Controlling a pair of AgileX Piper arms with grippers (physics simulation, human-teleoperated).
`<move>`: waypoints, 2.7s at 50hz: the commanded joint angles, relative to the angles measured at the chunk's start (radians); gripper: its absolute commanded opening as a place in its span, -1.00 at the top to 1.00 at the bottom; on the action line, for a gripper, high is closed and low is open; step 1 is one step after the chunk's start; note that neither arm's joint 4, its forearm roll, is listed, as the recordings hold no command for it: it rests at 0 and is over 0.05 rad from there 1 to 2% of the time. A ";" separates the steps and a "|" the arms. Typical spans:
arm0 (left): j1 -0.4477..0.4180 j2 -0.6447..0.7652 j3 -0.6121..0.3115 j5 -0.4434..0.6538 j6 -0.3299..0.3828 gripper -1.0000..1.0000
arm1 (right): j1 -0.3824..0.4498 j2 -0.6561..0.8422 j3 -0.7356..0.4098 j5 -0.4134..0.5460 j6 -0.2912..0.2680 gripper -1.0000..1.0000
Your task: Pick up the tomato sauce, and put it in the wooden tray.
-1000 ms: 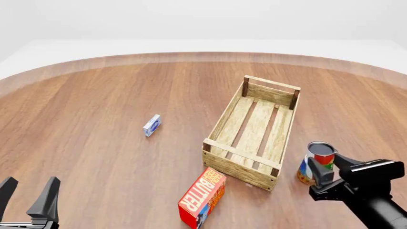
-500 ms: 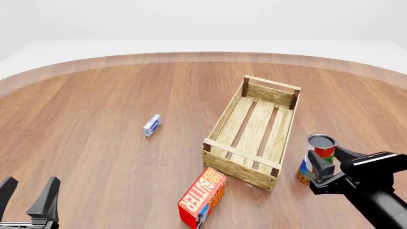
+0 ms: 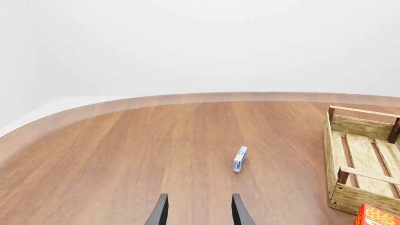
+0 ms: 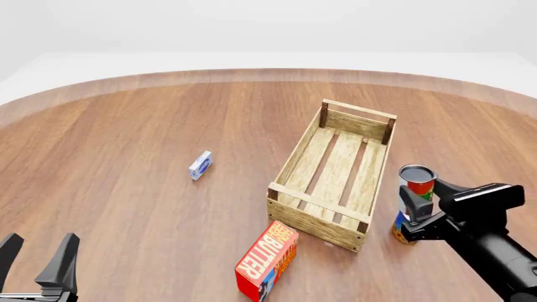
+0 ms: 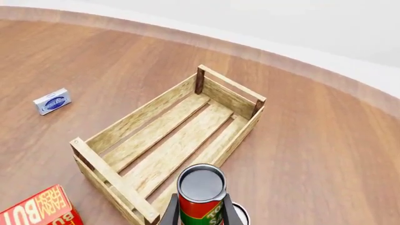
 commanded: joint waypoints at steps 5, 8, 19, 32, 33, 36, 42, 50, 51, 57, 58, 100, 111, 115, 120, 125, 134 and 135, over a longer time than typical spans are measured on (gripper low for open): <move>0.000 0.000 0.000 0.000 0.000 -1.00 | 0.005 0.085 -0.049 -0.039 0.001 1.00; 0.000 0.000 0.000 0.000 0.000 -1.00 | 0.005 0.097 -0.057 -0.042 -0.002 1.00; 0.000 0.000 0.000 0.000 0.000 -1.00 | 0.005 0.142 -0.098 -0.053 -0.017 1.00; 0.000 0.000 0.000 0.000 0.000 -1.00 | 0.001 0.191 -0.133 -0.073 -0.025 1.00; 0.000 0.000 0.000 0.000 0.000 -1.00 | -0.001 0.194 -0.137 -0.074 -0.026 1.00; 0.000 0.000 0.000 0.000 0.000 -1.00 | -0.002 0.208 -0.149 -0.078 -0.029 1.00; 0.000 0.000 0.000 0.000 0.000 -1.00 | -0.001 0.231 -0.165 -0.088 -0.033 1.00; 0.000 0.000 0.000 0.000 0.000 -1.00 | -0.002 0.261 -0.184 -0.102 -0.034 1.00; 0.000 0.000 0.000 0.000 0.000 -1.00 | -0.002 0.266 -0.187 -0.104 -0.033 1.00; 0.000 0.000 0.000 0.000 0.000 -1.00 | 0.006 0.304 -0.205 -0.125 -0.028 1.00; 0.000 0.000 0.000 0.000 0.000 -1.00 | 0.005 0.315 -0.208 -0.132 -0.031 1.00; 0.000 0.000 0.000 0.000 0.000 -1.00 | 0.033 0.499 -0.284 -0.240 0.005 1.00; 0.000 0.000 0.000 0.000 0.000 -1.00 | 0.038 0.540 -0.292 -0.273 0.012 1.00; 0.000 0.000 0.000 0.000 0.000 -1.00 | 0.041 0.550 -0.292 -0.289 0.021 1.00; 0.000 0.000 0.000 0.000 0.000 -1.00 | 0.046 0.567 -0.299 -0.301 0.027 1.00; 0.000 0.000 0.000 0.000 0.000 -1.00 | 0.046 0.572 -0.303 -0.314 0.035 1.00; 0.000 0.000 0.000 0.000 0.000 -1.00 | 0.054 0.616 -0.304 -0.365 0.059 1.00; 0.000 0.000 0.000 0.000 0.000 -1.00 | 0.056 0.619 -0.305 -0.367 0.060 1.00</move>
